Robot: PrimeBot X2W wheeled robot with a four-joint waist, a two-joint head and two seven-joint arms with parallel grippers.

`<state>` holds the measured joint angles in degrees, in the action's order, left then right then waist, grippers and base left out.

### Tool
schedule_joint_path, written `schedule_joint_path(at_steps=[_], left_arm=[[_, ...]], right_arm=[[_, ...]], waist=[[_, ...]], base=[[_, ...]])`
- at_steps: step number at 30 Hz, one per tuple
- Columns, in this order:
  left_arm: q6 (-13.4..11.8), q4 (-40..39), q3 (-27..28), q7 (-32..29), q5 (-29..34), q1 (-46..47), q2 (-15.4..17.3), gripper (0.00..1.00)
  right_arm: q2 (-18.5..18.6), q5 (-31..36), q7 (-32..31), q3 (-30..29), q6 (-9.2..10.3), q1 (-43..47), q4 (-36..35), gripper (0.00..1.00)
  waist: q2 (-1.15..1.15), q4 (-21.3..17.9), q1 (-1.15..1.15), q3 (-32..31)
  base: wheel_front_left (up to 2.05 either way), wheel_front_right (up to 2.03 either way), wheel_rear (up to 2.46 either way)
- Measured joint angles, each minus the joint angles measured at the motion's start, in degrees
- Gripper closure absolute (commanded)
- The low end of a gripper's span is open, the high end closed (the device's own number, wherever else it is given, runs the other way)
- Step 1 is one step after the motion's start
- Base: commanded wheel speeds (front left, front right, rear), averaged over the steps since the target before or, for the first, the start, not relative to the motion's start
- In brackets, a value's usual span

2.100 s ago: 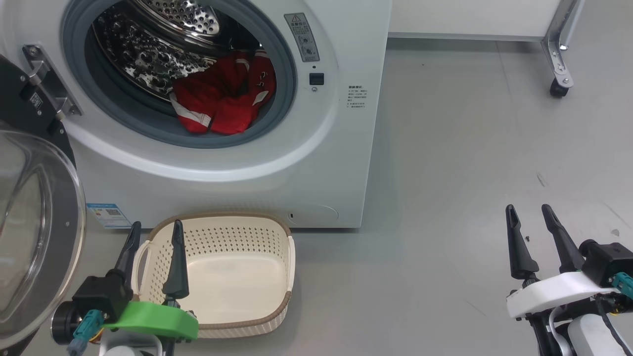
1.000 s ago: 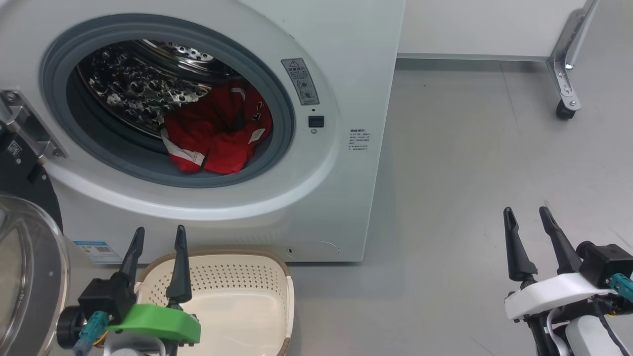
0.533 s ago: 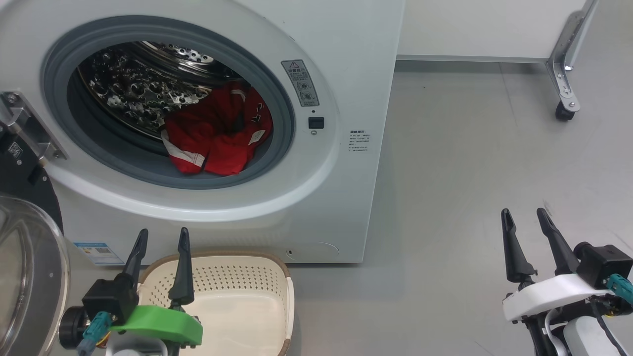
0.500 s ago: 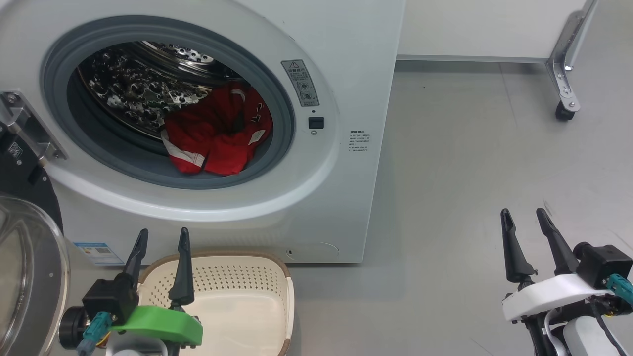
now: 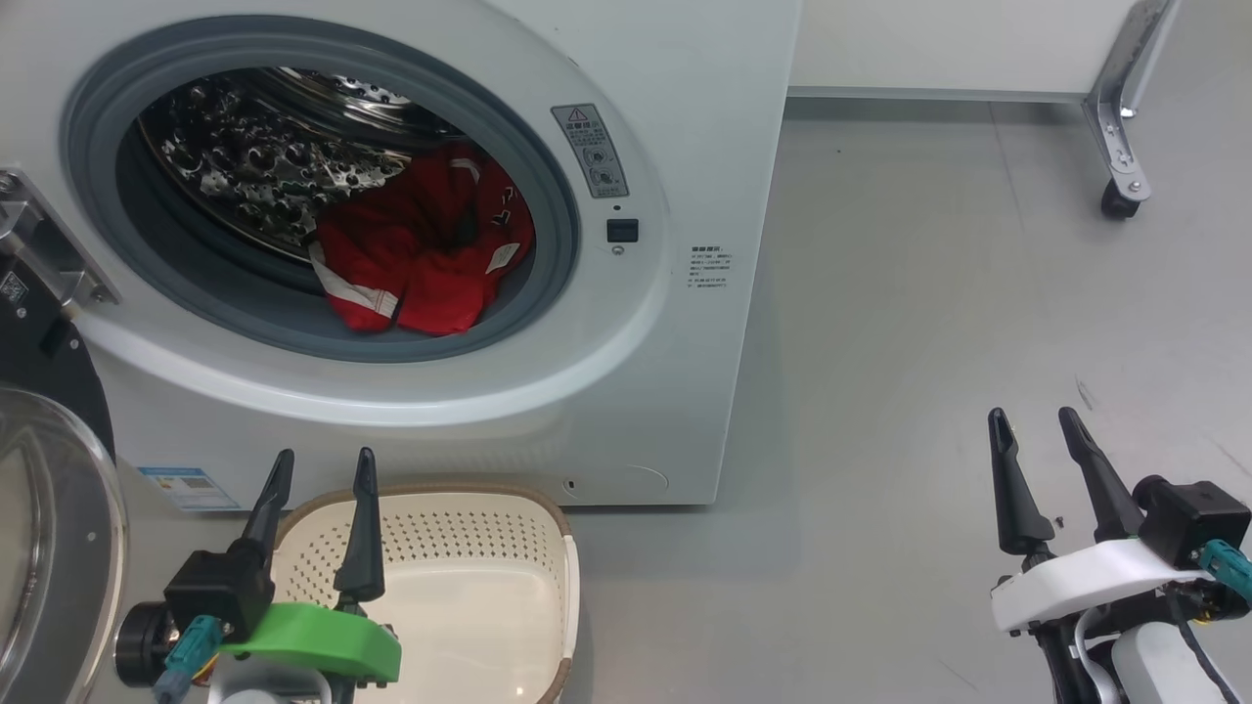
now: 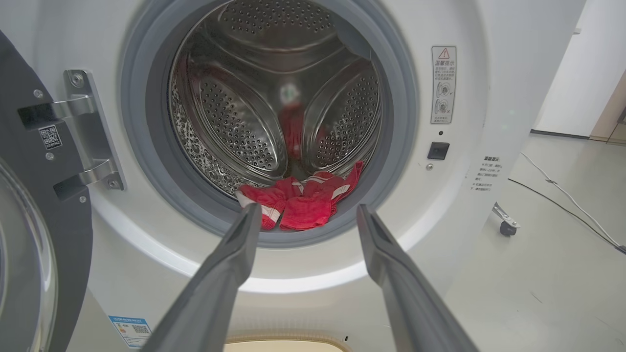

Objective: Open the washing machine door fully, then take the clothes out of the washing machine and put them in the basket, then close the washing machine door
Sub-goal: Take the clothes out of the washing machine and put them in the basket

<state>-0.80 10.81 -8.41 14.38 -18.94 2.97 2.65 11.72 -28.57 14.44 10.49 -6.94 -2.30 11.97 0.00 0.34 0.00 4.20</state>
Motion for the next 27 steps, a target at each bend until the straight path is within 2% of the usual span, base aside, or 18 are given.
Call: schedule_joint_path(at_steps=[17, 27], left_arm=[[-3.14, -1.11, 1.18, -1.29, 2.68, 1.48, 0.35, 0.00], [-4.55, -1.37, 4.31, -5.13, 4.12, 8.68, 3.05, 0.00]], right_arm=[[0.02, -0.04, 0.00, -0.12, -0.03, -1.54, -2.41, 0.00], [0.68, -0.08, 0.00, 1.03, -0.04, -4.45, -3.45, 0.00]], waist=[[0.00, -1.72, 0.00, 6.85], [0.00, -4.36, 0.00, 13.14]], base=[[0.00, 0.00, 0.00], [0.00, 0.00, 0.00]])
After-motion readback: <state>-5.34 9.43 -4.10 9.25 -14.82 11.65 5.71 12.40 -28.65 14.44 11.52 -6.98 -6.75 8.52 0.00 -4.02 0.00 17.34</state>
